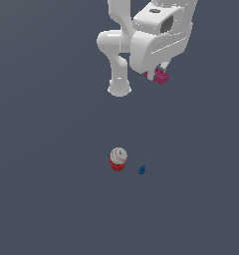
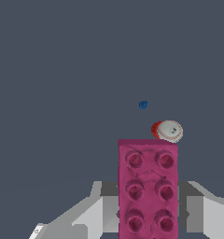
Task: Pick up a designated object from a clutter of objects.
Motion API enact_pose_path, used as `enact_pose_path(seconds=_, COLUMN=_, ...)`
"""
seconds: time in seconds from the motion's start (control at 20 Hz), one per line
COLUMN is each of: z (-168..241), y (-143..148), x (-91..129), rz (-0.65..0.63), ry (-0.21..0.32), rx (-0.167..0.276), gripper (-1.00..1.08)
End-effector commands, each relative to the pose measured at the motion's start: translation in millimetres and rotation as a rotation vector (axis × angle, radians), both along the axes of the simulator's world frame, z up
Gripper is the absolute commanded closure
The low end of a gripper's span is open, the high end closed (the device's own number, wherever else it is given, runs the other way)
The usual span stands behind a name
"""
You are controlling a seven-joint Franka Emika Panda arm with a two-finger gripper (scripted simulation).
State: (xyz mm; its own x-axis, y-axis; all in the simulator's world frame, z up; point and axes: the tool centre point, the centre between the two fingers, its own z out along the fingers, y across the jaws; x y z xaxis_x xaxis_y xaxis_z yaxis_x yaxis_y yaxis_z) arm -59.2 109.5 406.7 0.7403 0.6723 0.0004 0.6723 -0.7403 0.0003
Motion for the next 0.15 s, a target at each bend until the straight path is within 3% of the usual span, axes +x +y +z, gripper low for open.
enact_pose_path(seconds=0.0, z=4.2, y=0.7, x=1.1, rz=-0.001, ry=0.000, rx=0.000, gripper=1.08)
enact_pose_path(seconds=0.1, z=5.0, y=0.8, x=1.3, rz=-0.001, ry=0.000, rx=0.000, gripper=1.08)
